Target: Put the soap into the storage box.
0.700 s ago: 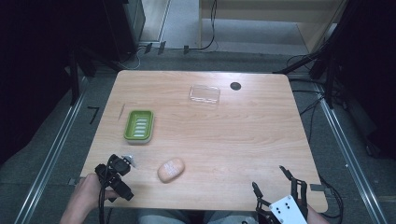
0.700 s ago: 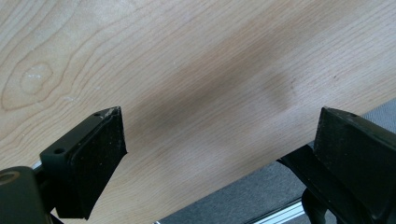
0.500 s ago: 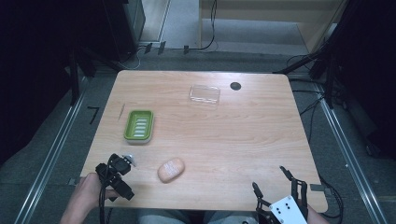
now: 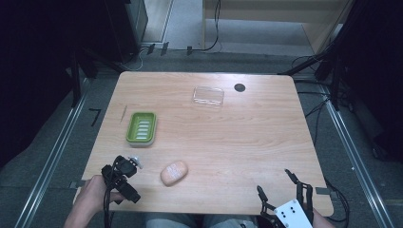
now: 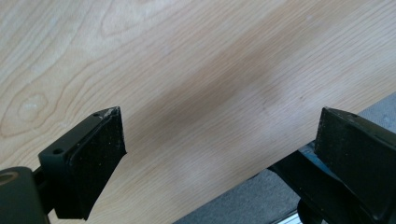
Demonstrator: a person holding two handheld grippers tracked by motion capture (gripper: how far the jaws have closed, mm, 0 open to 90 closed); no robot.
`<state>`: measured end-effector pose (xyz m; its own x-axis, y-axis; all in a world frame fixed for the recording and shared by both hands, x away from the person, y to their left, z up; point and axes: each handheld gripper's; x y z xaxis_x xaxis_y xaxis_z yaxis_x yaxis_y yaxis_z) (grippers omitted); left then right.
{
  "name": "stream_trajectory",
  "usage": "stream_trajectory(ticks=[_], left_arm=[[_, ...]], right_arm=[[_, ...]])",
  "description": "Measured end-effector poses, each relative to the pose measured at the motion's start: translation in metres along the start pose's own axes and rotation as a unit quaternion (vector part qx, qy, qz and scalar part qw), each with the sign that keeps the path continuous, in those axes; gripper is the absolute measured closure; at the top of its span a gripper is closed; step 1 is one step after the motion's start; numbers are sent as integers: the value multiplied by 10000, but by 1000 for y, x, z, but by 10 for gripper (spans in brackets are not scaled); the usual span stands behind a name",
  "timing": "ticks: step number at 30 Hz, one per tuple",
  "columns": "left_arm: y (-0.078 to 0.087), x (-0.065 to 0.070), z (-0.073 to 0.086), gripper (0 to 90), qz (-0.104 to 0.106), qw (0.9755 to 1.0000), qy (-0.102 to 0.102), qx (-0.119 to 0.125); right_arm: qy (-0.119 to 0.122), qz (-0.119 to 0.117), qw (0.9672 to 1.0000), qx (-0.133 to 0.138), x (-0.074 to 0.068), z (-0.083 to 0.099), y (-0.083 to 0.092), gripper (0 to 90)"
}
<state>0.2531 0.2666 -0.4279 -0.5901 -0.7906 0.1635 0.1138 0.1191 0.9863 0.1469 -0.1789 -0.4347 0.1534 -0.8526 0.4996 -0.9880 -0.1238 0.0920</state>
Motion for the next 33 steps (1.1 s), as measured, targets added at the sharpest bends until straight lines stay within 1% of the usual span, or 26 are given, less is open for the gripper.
stream_trajectory(ticks=[3, 6, 7, 9, 11, 12, 16, 17, 19, 20, 22, 24, 25, 26, 27, 28, 30, 31, 32, 33], left_arm=[[1, 2, -1, 20, 19, 10000, -32, 24], [1, 5, -3, 11, 17, 10000, -59, -42], [1, 6, -3, 11, -14, 10000, -76, -4], [2, 9, -5, 9, 22, 9999, -139, 37], [2, 10, -5, 9, 20, 9999, -146, 48], [3, 11, -6, 9, 57, 9998, -168, 79], [4, 15, -9, 9, 96, 9996, -248, 133], [5, 16, -10, 8, 125, 9994, -298, 111], [4, 18, -11, 7, 148, 9993, -299, 181], [5, 19, -12, 7, 144, 9993, -333, 128], [4, 22, -13, 7, 144, 9991, -357, 160], [5, 25, -15, 7, 180, 9986, -444, 202], [5, 25, -15, 7, 180, 9986, -444, 202], [6, 26, -15, 7, 197, 9985, -435, 257], [6, 27, -16, 7, 210, 9983, -478, 272], [6, 27, -16, 5, 210, 9983, -478, 272], [7, 31, -20, 4, 242, 9977, -569, 284], [7, 31, -20, 3, 242, 9977, -569, 284], [9, 34, -23, 3, 277, 9970, -631, 350], [9, 34, -23, 3, 277, 9970, -631, 350]], right_arm=[[13, -5, 10000, -3, 0, 0, 0, 132], [10, 1, 10000, -5, 0, 0, 0, 132], [10, 1, 10000, -5, 0, 0, 0, 132], [9, 4, 10000, -6, -1, 0, 0, 132], [33, -11, 10000, -2, -1, 0, 0, 132], [25, -3, 10000, -3, -1, 0, 0, 132], [41, -8, 10000, 1, -1, -1, 0, 132], [57, -11, 10000, 0, -1, -1, 0, 132], [36, -14, 10000, -1, -1, -1, 0, 132], [36, -14, 10000, -1, -1, -1, 0, 132], [57, -38, 10000, -6, -2, -1, -1, 133], [50, -26, 10000, 11, -2, -1, -1, 132], [48, -23, 10000, 11, -2, -1, -1, 132], [56, -30, 10000, 8, -2, -1, -1, 132], [63, -36, 10000, 9, -2, -1, -1, 132], [68, -36, 10000, 6, -2, -1, -1, 132], [65, -34, 10000, 8, -2, -1, -1, 132], [65, -34, 10000, 8, -2, -1, -1, 132], [69, -30, 10000, 7, -1, -1, -1, 132], [67, -28, 10000, 5, -2, -1, -1, 133]])
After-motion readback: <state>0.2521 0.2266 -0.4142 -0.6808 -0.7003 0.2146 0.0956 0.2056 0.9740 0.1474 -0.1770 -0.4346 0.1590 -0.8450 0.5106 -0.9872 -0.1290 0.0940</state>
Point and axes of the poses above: each handheld gripper's, and its own axes: y roughly backward along the jaws, z roughly out of its underside, x roughly to its right, and after that the axes turned 12 degrees about z, right-handed
